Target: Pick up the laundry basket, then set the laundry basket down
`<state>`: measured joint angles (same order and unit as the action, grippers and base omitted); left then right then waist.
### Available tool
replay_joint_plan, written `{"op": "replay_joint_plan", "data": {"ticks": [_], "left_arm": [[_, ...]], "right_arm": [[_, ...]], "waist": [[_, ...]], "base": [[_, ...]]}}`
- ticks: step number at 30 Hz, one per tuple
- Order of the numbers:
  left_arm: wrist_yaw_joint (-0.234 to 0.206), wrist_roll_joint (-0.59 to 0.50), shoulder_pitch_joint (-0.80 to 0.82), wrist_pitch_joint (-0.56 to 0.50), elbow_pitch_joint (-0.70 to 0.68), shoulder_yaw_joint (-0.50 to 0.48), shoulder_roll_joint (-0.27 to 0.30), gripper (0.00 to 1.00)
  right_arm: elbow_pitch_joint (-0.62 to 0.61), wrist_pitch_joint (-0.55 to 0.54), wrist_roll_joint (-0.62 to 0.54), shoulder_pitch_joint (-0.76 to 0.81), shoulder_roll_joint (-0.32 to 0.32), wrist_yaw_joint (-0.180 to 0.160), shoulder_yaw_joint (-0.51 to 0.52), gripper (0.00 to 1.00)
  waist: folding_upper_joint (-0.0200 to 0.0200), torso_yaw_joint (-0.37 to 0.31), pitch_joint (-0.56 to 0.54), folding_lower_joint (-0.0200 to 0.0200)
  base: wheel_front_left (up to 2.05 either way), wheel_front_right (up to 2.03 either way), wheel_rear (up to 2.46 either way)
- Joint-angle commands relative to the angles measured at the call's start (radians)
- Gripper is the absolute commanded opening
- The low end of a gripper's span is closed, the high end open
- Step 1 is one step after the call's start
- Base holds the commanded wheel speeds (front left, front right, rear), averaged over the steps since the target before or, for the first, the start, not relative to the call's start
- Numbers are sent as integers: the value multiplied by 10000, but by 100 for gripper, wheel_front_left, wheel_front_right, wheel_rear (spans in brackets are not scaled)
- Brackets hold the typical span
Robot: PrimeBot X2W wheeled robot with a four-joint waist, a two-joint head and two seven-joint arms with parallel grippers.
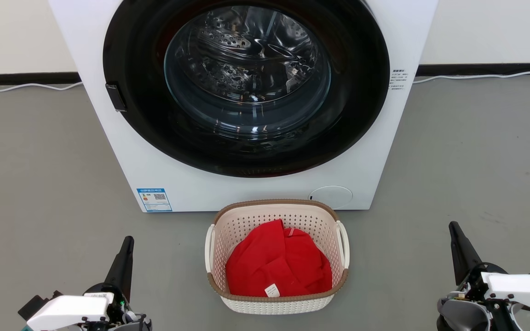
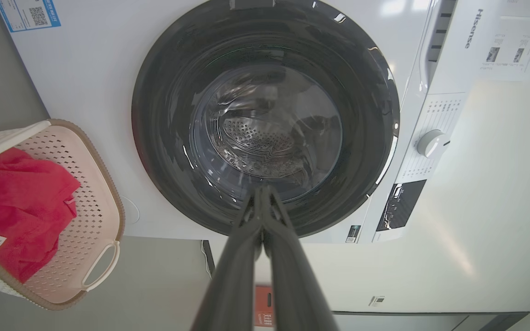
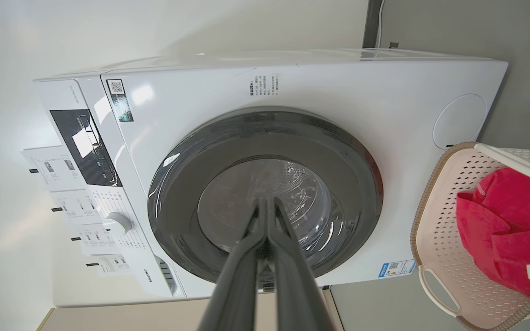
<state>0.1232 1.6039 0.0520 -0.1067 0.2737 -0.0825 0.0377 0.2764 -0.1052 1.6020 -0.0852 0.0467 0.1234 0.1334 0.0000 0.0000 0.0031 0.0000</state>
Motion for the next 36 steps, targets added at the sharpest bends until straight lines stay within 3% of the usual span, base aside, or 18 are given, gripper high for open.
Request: {"op": "replay_joint_plan", "data": {"ticks": [1, 19, 20, 27, 31, 36], "left_arm": [[75, 51, 559, -62, -289, -308, 125, 0], [75, 51, 559, -62, -289, -308, 125, 0], [0, 0, 2, 1, -2, -1, 0, 100], [0, -3, -230, 88, 324, 52, -82, 100], [2, -5, -186, 206, 242, 124, -75, 100], [5, -20, -143, 353, 133, 212, -67, 100]], "right_arm": [[-317, -77, 70, -227, 35, 73, -200, 0], [-317, -77, 70, -227, 35, 73, -200, 0], [-2, 0, 1, -1, 0, 0, -1, 100], [284, 38, 16, 170, -54, -4, -64, 100], [173, 119, 47, 150, -51, -2, -119, 100], [31, 218, 96, 133, -47, 2, -197, 100]], "waist": [[0, 0, 0, 0], [0, 0, 0, 0], [0, 0, 0, 0], [0, 0, 6, 2], [0, 1, -11, 23], [0, 0, 9, 2]], "base": [[0, 0, 0], [0, 0, 0], [0, 0, 0], [0, 0, 0], [0, 0, 0], [0, 0, 0]]}}
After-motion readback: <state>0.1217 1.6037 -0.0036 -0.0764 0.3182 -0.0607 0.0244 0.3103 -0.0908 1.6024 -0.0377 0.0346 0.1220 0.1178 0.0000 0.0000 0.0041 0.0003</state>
